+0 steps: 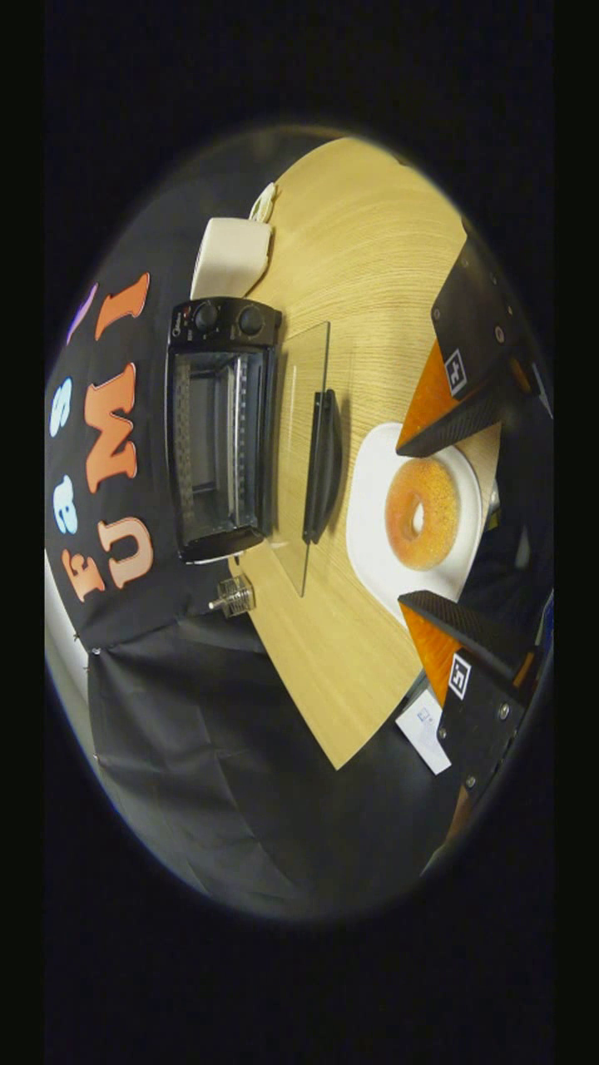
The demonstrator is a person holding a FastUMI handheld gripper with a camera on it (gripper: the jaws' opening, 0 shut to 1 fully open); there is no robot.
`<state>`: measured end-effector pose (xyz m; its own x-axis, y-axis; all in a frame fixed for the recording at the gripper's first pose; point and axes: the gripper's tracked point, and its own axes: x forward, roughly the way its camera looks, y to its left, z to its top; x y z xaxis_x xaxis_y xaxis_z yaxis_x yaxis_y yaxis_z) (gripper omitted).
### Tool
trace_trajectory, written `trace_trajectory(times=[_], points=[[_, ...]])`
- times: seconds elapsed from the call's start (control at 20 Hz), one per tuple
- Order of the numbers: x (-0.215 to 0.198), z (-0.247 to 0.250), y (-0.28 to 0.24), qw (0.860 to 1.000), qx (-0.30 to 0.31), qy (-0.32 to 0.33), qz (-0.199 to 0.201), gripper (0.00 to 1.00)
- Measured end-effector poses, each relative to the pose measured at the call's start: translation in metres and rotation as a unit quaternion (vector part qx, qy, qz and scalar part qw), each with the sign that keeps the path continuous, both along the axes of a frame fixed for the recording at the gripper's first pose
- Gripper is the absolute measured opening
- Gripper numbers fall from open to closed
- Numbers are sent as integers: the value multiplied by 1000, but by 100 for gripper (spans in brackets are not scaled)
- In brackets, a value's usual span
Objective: Open the toaster oven, put the food inside, and close the toaster oven door.
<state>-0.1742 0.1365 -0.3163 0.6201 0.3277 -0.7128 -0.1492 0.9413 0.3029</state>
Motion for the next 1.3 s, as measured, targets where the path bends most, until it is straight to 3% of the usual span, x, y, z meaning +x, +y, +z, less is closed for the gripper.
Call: trace_trajectory(times=[0.15, 0.25, 0.5, 0.55, 0.95, 1.3], points=[[2, -8, 1, 1000, -26, -2, 12, 96], [2, -11, -1, 999, -37, -2, 17, 91], [9, -4, -1, 1000, 0, 4, 3, 53], [15, 4, -2, 1000, 19, -2, -6, 51], [92, 56, -12, 985, 134, -64, -93, 51], [172, 61, -41, 966, 166, -78, -184, 51]])
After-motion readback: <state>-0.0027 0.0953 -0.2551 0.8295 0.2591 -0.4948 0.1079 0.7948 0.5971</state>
